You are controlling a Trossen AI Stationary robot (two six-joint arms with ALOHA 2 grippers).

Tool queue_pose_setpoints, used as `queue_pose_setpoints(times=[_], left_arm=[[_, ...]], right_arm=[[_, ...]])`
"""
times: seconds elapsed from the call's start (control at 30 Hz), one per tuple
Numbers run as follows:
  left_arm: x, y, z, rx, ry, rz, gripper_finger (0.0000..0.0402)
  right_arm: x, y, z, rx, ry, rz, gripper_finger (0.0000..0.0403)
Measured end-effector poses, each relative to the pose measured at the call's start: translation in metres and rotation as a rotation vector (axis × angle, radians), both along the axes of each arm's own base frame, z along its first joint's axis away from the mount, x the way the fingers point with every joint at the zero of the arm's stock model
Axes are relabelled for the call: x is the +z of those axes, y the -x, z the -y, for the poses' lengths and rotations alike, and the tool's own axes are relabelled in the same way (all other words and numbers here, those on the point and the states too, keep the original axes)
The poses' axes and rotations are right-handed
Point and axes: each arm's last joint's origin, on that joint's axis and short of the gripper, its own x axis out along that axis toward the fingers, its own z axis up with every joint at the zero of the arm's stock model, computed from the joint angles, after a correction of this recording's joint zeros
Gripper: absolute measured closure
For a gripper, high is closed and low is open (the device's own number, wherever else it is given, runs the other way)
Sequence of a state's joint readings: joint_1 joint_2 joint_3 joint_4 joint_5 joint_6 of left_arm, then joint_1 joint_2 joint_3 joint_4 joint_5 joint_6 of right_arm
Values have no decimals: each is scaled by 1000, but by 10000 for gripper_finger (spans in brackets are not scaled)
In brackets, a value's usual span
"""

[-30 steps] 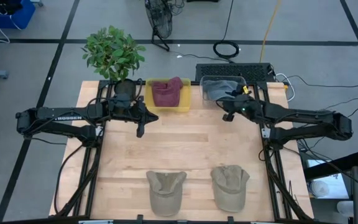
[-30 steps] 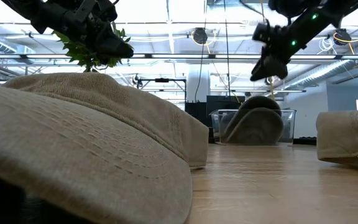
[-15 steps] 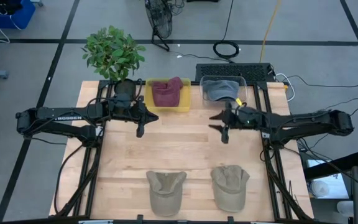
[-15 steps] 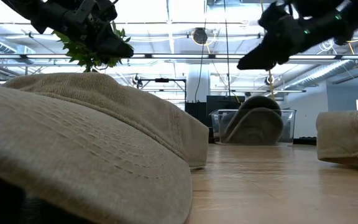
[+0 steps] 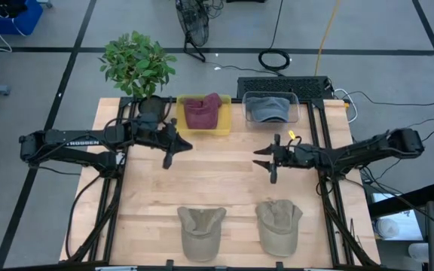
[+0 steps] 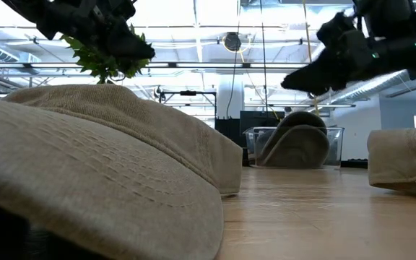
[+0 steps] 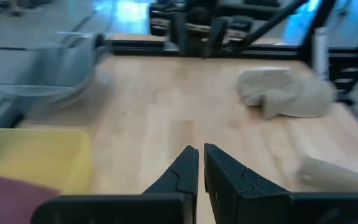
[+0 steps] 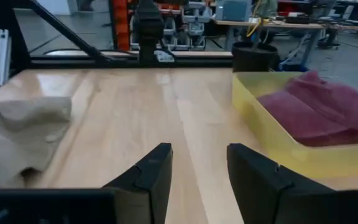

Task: Pick & Place hat
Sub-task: Put the left brown cap into the yellow bin

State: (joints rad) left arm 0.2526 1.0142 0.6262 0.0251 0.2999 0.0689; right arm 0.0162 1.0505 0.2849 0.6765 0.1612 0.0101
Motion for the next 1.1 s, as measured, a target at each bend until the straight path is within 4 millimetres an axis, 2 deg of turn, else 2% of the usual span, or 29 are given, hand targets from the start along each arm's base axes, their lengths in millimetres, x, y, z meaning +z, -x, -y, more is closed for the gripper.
queue_pose_setpoints(times=[0.1,0.2,0.4,0.5,0.6,0.77,0.9,1.1], left_arm=[[0,-1,5,-28,39,-1,371],[1,-3,13,-54,70,7,371],[7,-7,41,-135,128,54,371],[13,-9,61,-182,137,110,371],[18,-8,83,-202,127,164,371],[21,-6,113,-174,107,223,371],[12,-7,132,-138,115,185,371],[-16,-18,155,-127,121,67,370]], right_arm=[[12,-11,0,-1,-3,-15,264],[21,-23,2,-8,5,-103,264],[38,-44,-2,53,-12,-195,264],[38,-50,-16,177,-41,-179,264],[27,-53,-38,261,-73,-227,267],[15,-53,-73,287,-52,-243,278],[18,-53,-89,316,-62,-178,288],[28,-55,-93,332,-101,-77,297]])
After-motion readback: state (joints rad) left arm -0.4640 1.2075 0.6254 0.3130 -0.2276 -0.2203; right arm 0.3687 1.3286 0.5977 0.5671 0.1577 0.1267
